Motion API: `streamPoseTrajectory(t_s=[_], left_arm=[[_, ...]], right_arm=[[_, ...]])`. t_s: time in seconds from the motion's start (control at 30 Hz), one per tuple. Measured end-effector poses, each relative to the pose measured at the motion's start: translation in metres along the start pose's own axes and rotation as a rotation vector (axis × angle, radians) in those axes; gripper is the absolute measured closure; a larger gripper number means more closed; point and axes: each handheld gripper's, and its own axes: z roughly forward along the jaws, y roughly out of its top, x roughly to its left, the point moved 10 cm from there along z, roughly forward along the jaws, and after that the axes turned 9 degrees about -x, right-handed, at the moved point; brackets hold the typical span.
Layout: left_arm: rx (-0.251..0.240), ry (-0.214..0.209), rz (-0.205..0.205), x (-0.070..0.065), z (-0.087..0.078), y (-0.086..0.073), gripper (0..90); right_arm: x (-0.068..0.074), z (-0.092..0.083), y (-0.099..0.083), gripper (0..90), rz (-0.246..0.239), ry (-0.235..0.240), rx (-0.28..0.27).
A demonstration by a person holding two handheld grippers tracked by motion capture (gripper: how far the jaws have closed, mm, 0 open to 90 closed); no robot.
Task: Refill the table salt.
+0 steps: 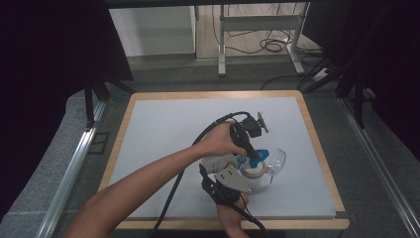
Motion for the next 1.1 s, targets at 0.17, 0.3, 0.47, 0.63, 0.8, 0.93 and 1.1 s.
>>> streamPoseTrajectory(t_s=[0.17, 0.3, 0.47, 0.63, 0.8, 0.93, 1.1], left_arm=[[0.001, 0.001, 0.003, 0.0011, -0.0003, -0.0001, 89.8], [-0.003, -0.002, -0.004, 0.0016, -0.0014, 0.0003, 89.7], [-0.003, -0.004, 0.003, 0.0018, -0.0018, 0.0006, 89.8], [-0.002, 0.000, 0.012, 0.0013, -0.0024, 0.0023, 89.8], [0.001, -0.007, 0.010, 0.0004, -0.0021, 0.0023, 89.8], [0.002, -0.009, -0.001, -0.0018, -0.0011, 0.0024, 89.8], [0.015, -0.010, 0.007, -0.0007, -0.0022, 0.0017, 89.8]], right_arm=[[-0.0003, 0.0004, -0.0001, 56.3, -0.004, 0.001, 0.000], [-0.0002, 0.0014, -0.0016, 56.2, -0.005, 0.002, 0.004], [-0.0002, 0.0012, -0.0019, 56.2, -0.010, 0.002, 0.005], [-0.0012, 0.0018, -0.0007, 56.2, -0.009, -0.002, 0.003], [-0.0008, 0.0003, 0.0018, 56.2, -0.006, 0.001, -0.001], [-0.0004, -0.0009, 0.0026, 56.3, -0.004, 0.001, -0.004], [0.0006, -0.0011, 0.0040, 56.3, 0.008, 0.006, -0.007]])
